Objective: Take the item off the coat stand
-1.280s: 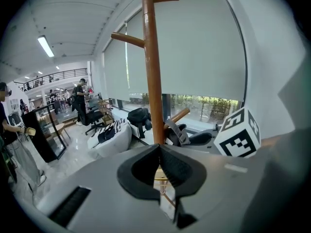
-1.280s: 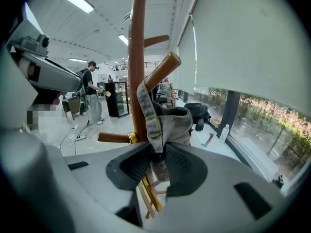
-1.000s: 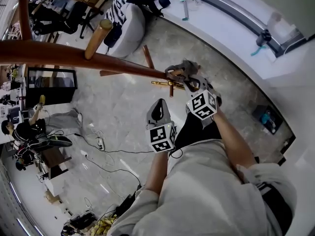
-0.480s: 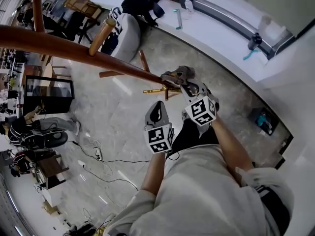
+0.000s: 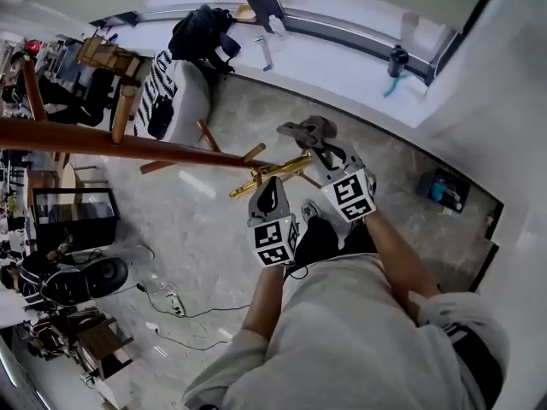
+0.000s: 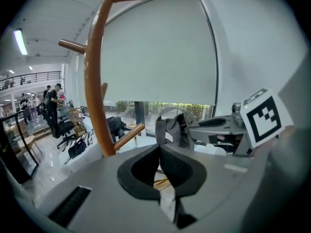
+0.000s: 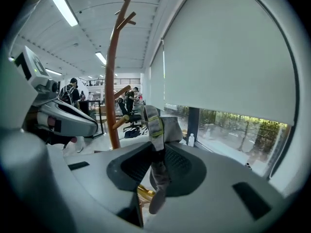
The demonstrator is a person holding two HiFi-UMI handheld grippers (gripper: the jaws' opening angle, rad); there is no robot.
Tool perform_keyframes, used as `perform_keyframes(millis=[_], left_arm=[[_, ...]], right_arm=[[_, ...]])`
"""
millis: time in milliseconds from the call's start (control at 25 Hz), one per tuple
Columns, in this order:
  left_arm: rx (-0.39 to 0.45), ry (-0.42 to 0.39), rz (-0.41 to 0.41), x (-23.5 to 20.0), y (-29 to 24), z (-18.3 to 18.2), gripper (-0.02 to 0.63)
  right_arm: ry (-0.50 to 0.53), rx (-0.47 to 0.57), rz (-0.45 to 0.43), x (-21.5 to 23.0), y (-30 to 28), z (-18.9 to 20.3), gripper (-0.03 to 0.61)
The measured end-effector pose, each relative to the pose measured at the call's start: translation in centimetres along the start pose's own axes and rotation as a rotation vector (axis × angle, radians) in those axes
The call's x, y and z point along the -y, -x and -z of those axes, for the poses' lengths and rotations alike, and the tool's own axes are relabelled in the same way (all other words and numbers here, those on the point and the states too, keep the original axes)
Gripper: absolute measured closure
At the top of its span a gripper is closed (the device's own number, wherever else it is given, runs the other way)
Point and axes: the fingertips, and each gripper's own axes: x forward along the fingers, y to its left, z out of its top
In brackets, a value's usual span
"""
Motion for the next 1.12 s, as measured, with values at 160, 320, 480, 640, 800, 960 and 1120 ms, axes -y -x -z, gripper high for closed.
perform_keyframes(millis=[160,320,480,640,800,960,1120], left_arm=[[0.024,-0.028,0.081,2.6,-2.1,-1.4,0.601],[0.032,-0.056,0.146,4.7,-3.6,-2.9,0.601],[0.065,-0.079,0.232,7.9,-5.0,-4.7,0.601],[0.097,-0.102,0.309,10.6,-4.6,-6.9,0.601],[0.147,-0.112,0.355,13.2,-4.0,-9.7,0.601],[0.202,-0.118,0.395,14.2,-2.6,-12.1,0.601],[0.237,-0.122,0.421,15.3,-2.1,-14.2,0.601]], right_arm=[[-0.074,0.027,0.097,3.0,3.3,0.4,0.509],[-0.138,0.049,0.207,5.8,7.3,0.5,0.511],[-0.168,0.056,0.331,8.7,11.1,0.7,0.512],[-0.190,0.091,0.410,10.2,14.3,-0.5,0.514],[-0.193,0.157,0.458,12.1,17.9,-2.7,0.515],[-0.155,0.204,0.508,12.2,20.5,-5.3,0.515],[-0.132,0.238,0.539,13.1,22.1,-7.4,0.515]])
